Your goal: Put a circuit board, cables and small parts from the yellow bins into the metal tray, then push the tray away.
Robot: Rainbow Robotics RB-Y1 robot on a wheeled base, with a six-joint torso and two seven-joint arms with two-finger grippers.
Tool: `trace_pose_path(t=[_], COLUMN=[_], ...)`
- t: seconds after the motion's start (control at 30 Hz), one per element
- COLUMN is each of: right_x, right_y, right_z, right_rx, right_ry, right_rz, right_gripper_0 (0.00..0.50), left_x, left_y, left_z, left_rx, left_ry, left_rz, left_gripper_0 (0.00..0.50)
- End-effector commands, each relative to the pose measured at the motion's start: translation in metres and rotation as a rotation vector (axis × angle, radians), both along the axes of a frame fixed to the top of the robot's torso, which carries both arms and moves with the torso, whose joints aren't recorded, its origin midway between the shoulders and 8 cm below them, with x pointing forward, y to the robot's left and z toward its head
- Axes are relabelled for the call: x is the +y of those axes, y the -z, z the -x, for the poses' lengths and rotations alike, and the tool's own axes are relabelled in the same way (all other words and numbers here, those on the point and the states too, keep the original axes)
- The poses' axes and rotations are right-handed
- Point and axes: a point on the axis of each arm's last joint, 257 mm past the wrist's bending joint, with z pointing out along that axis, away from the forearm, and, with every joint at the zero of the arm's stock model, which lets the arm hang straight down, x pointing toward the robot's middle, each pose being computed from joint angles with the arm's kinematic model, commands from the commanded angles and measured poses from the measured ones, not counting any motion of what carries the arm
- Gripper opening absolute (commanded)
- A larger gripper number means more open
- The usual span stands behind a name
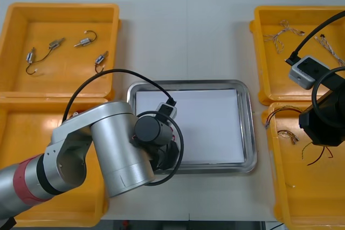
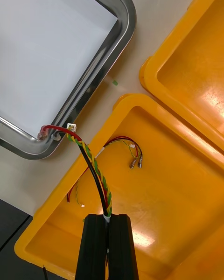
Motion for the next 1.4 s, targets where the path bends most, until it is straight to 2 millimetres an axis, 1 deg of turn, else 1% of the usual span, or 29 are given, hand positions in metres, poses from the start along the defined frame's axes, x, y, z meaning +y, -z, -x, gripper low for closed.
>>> trace_pose_path(t=[0.03,0.23,0.47,0.83,1.03,1.3,1.33,1.37,1.4], right_x=[0.008,0.009,0.011,0.013,0.013,0.014,0.013,0.013,0.013], right_y=[-0.010,-0.010,-0.010,-0.009,-0.010,-0.009,-0.010,-0.010,-0.009], right_z=[-0.001,0.000,0.000,0.001,0.001,0.001,0.001,0.001,0.001], right_rx=[-0.039,-0.040,-0.040,-0.038,-0.041,-0.040,-0.040,-0.040,-0.039], right_ry=[-0.061,-0.067,-0.070,-0.075,-0.077,-0.079,-0.079,-0.079,-0.078], right_rz=[0.024,0.025,0.019,0.016,0.017,0.016,0.017,0.017,0.017], right_gripper_0=[0.000,0.000,0.000,0.000,0.000,0.000,0.000,0.000,0.000], left_x=[-0.018,-0.015,-0.014,-0.010,-0.009,-0.009,-0.009,-0.010,-0.010], left_y=[-0.004,0.004,0.008,0.017,0.020,0.019,0.019,0.019,0.019], left_z=[0.005,0.006,0.004,0.011,0.013,0.011,0.011,0.011,0.011], left_rx=[0.001,0.007,0.000,0.021,0.023,0.016,0.016,0.015,0.016], left_ry=[-0.039,-0.044,-0.046,-0.052,-0.047,-0.057,-0.059,-0.061,-0.060], left_rz=[0.068,0.052,0.045,0.042,0.038,0.042,0.044,0.048,0.050], left_gripper_0=[0.000,0.000,0.000,0.000,0.000,0.002,0.068,0.207,0.317])
